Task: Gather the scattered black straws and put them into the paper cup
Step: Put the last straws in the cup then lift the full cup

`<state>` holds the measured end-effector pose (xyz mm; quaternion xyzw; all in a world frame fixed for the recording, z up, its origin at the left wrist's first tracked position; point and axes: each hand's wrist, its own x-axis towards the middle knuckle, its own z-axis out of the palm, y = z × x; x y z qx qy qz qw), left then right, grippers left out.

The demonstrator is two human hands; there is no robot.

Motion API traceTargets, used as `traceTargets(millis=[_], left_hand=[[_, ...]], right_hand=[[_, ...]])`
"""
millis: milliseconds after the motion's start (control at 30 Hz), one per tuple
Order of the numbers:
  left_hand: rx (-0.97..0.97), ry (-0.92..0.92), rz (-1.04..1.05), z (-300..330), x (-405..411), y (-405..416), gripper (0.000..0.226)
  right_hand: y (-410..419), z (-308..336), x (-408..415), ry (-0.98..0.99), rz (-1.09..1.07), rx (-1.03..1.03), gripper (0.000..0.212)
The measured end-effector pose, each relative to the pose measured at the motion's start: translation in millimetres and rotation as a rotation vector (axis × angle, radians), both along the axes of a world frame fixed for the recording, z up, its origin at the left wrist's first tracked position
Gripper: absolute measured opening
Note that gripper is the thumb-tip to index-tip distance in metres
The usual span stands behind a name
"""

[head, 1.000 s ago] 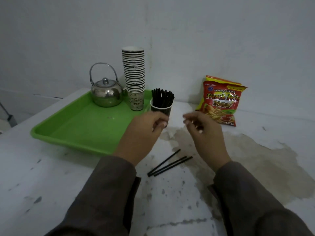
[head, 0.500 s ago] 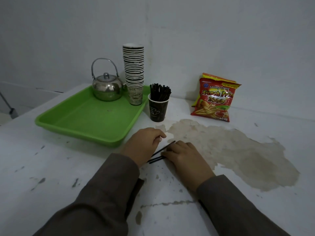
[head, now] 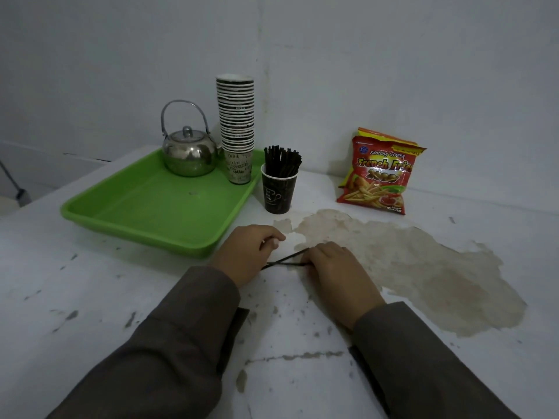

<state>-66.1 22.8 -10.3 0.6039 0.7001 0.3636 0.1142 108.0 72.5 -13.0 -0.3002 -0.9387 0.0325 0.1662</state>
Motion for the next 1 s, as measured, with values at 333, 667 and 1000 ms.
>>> traceTargets(millis=[333, 667, 1000], left_hand=[[-0.044, 0.232, 0.004, -11.5, 18.6, 7.4, 0.024], [-0.046, 0.392, 0.093, -14.3, 38.3, 12.8, 0.019], [0.237, -0.145, 0.050, 13.9, 40.8, -0.6, 0.017]], right_hand=[[5.6, 19.3, 7.4, 1.086, -0.224, -0.688, 0.020], [8.0, 16.0, 9.0, 1.445, -0.199, -1.310, 0.018], [7.2, 15.4, 4.7, 1.521, -0.234, -1.410, 0.035]])
